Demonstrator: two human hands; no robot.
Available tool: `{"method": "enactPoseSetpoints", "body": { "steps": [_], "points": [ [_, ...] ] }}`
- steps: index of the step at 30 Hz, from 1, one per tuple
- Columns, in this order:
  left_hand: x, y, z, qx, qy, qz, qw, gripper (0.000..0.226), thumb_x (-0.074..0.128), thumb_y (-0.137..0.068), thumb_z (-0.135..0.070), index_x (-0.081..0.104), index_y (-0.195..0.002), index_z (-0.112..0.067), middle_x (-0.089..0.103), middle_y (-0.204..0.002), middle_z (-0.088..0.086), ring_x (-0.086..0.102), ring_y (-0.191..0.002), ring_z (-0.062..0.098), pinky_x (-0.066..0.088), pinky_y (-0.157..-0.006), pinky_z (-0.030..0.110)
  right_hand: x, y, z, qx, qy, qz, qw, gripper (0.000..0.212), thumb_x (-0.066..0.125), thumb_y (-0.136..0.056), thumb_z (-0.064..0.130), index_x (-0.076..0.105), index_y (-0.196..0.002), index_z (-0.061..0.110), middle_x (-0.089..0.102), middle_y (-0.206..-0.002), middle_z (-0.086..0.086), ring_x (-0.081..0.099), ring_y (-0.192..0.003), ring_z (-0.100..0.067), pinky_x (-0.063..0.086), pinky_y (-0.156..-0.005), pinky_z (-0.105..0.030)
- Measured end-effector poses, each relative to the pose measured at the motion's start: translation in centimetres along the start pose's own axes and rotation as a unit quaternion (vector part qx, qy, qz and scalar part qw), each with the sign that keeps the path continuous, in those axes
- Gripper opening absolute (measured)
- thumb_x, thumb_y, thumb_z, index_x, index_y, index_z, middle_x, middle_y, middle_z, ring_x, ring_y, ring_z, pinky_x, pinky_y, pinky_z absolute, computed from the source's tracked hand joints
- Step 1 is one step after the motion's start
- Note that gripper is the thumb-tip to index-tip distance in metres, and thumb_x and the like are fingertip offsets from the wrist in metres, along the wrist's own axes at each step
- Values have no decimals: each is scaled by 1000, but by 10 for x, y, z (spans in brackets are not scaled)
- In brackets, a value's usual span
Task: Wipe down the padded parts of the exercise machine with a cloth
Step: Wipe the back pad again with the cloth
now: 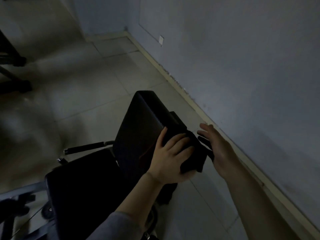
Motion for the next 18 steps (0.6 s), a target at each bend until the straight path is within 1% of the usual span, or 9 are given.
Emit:
{"method": "enactPoseSetpoints", "body": {
  "steps": [2,4,6,7,9,11,13,16,18],
  "points": [
    [-1,-2,2,-9,8,11,1000,49,62,-73,-56,61,-111,-25,65,-118,0,49,-124,19,14,-115,56,-1,1,-6,-1,0,-48,999,29,37,-97,44,52,-118,31,52,-131,2,48,-122,-15,37,-105,-37],
    [-3,-5,2,-20,3,38,999,50,61,-72,-57,63,-111,-26,65,-119,-2,48,-124,19,12,-115,55,2,6,-10,-17,7,-84,996,37,36,-98,42,47,-129,27,48,-137,2,44,-126,-15,38,-100,-32],
    [-5,-10,-3,-39,-9,69,997,49,58,-72,-58,66,-110,-28,63,-120,-5,48,-125,19,9,-116,56,8,13,-12,-44,30,-103,993,42,33,-99,40,38,-139,29,43,-141,5,43,-125,-12,38,-93,-29],
    [-7,-15,-5,-56,-18,80,995,46,55,-74,-57,67,-108,-28,64,-118,-7,49,-125,19,9,-116,56,11,16,-12,-62,37,-113,991,42,33,-99,40,37,-139,30,42,-142,6,43,-124,-12,39,-94,-31],
    [-12,-29,-3,-97,-25,74,992,36,49,-78,-48,71,-99,-27,68,-108,-9,56,-117,17,11,-115,56,15,21,-13,-85,23,-139,986,40,33,-99,40,38,-138,31,43,-142,6,44,-125,-12,40,-101,-36],
    [-15,-43,14,-146,-11,54,988,36,44,-78,-38,73,-95,-23,72,-102,-7,61,-111,16,11,-114,53,15,23,-12,-96,12,-165,982,39,33,-99,41,40,-137,32,45,-141,6,44,-126,-12,39,-106,-39],
    [-14,-53,41,-179,4,65,982,42,39,-81,-36,72,-102,-20,71,-108,-4,59,-114,14,6,-116,48,12,24,-9,-97,12,-176,979,38,33,-100,38,40,-136,30,46,-141,6,44,-126,-10,37,-106,-36],
    [-13,-63,84,-200,-4,76,977,41,38,-85,-35,69,-108,-18,69,-114,-1,56,-118,15,4,-118,43,14,22,0,-103,47,-176,978,38,31,-101,35,39,-138,29,43,-143,7,43,-120,-5,33,-97,-26],
    [-14,-73,109,-203,-15,73,976,43,36,-86,-36,68,-108,-18,68,-115,1,55,-119,16,6,-119,44,24,21,5,-122,113,-163,973,40,29,-101,36,36,-139,29,41,-143,8,42,-115,-1,30,-94,-23]
  ]
}}
Point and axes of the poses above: each hand's wrist, its own y-axis away from the middle knuckle, its own x-axis out of the palm, z = x × y, the point moved 5 cm from there along -y, towards the middle knuckle
